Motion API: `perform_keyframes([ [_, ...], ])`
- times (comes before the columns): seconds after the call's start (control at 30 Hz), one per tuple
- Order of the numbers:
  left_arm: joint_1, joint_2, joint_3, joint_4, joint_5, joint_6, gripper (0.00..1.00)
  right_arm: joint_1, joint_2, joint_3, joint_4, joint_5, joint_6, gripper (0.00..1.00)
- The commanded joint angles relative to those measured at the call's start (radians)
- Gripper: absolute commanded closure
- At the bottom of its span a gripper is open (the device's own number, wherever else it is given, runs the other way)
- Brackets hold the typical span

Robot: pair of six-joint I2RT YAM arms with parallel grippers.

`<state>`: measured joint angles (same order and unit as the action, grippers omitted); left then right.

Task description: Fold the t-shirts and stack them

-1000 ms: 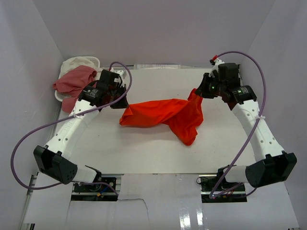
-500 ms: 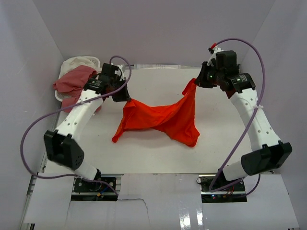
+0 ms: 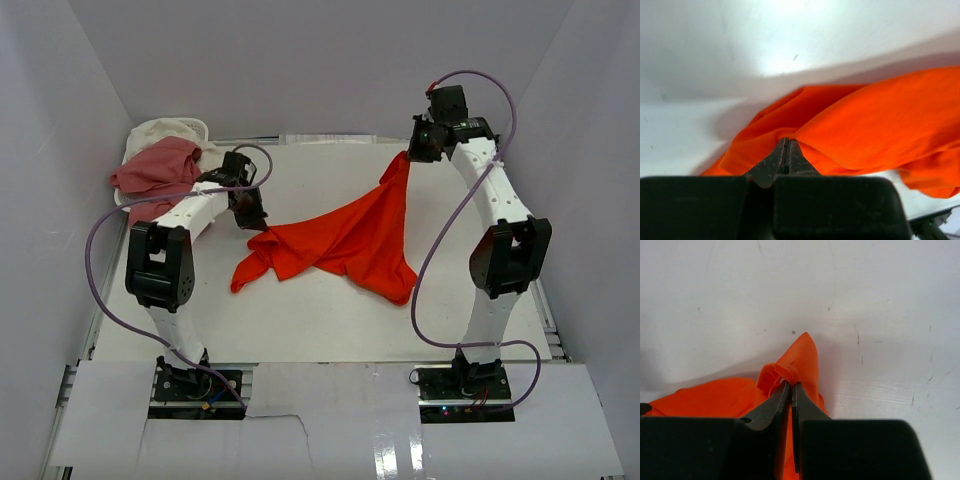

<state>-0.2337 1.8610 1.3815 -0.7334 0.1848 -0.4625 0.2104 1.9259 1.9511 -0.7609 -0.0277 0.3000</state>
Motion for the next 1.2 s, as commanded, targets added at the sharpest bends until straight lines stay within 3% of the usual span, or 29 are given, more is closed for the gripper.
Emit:
perform_keyframes([
  [0.0,-0.004,-0.085,0.103,0.08,-0.044,-0.002,1.0,-0.037,0.001,0.107,0.021,0.023,0.007,0.92],
  [0.07,-0.004,-0.111,0.134,0.101,-0.048,0.013,0.94,-0.042,0.027,0.134,0.02,0.023,0.011,0.92],
  [0.1,-0.004,-0.112,0.142,0.104,-0.047,0.036,0.8,-0.042,0.034,0.14,0.015,0.017,0.013,0.92],
  [0.13,-0.004,-0.112,0.148,0.101,-0.042,0.047,0.48,-0.042,0.045,0.141,0.017,0.002,0.013,0.92],
  [0.23,-0.004,-0.124,0.13,0.089,-0.021,0.065,0.12,-0.04,0.038,0.094,0.035,-0.029,0.014,0.92],
  [0.3,-0.012,-0.175,0.071,0.094,0.01,0.08,0.07,-0.04,0.01,0.01,0.073,-0.032,0.017,0.92],
  [0.4,-0.096,-0.291,0.005,0.08,0.012,0.116,0.06,-0.04,-0.022,-0.049,0.106,-0.029,0.013,0.92],
  [0.57,-0.297,-0.344,0.005,-0.027,-0.238,0.232,0.12,-0.04,-0.045,-0.096,0.113,-0.029,-0.004,0.92],
  [0.77,-0.335,-0.306,-0.03,-0.047,-0.191,0.344,0.1,-0.04,-0.073,-0.172,0.143,-0.054,-0.001,0.92],
  [1.0,-0.335,-0.249,-0.055,-0.02,-0.286,0.413,0.11,-0.04,-0.09,-0.199,0.158,-0.066,-0.006,0.92],
  [1.17,-0.342,-0.169,-0.07,0.035,-0.278,0.456,0.21,-0.039,-0.088,-0.207,0.164,-0.084,-0.006,0.92],
])
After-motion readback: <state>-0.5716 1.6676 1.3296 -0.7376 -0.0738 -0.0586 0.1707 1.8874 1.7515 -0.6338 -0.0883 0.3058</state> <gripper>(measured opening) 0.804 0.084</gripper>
